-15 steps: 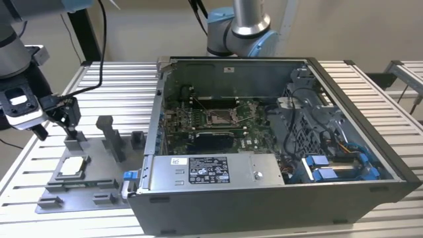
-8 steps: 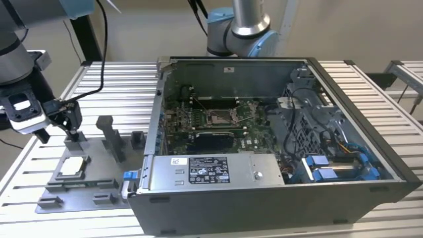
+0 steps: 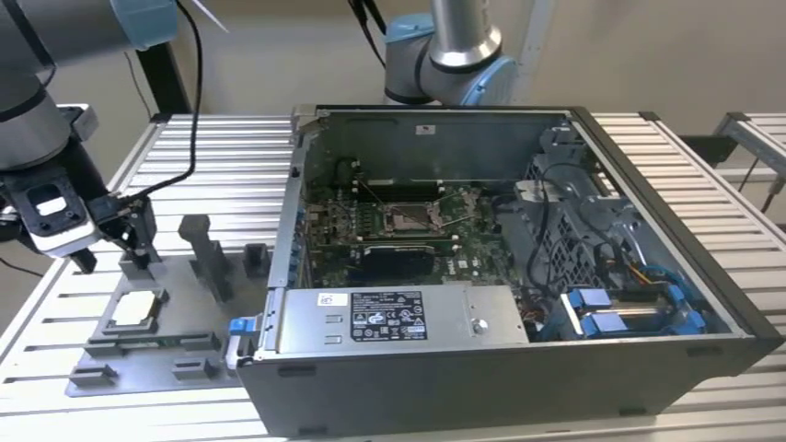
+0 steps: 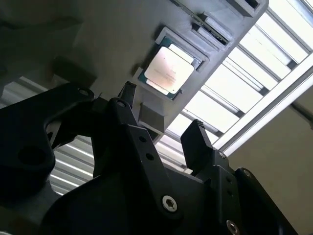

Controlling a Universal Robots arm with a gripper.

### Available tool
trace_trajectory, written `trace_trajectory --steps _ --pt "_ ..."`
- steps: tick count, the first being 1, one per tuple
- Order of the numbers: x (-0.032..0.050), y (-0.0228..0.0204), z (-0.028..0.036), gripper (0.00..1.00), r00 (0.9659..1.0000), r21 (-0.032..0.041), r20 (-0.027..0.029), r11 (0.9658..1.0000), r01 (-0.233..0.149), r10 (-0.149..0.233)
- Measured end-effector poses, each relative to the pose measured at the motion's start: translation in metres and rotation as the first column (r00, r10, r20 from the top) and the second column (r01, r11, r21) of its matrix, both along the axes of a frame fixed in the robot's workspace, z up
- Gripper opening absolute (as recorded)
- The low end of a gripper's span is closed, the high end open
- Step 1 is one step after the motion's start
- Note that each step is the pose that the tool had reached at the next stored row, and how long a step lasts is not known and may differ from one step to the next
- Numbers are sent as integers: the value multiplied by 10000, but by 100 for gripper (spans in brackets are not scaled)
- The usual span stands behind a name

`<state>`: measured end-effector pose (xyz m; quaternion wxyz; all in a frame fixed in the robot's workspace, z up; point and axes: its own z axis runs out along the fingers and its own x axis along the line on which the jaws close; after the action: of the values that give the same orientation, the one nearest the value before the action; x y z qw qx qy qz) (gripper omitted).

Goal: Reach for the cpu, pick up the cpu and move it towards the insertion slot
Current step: 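Pick up the cpu and move it towards the insertion slot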

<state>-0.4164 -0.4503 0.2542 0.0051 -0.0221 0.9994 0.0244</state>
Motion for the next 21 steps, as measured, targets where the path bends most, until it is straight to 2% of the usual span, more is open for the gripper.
trace_trajectory --steps 9,21 --pt "-11 -36 -140 100 10000 1 0 10000 -29 29" --pt "-14 -170 -307 100 10000 1 2 10000 -37 37"
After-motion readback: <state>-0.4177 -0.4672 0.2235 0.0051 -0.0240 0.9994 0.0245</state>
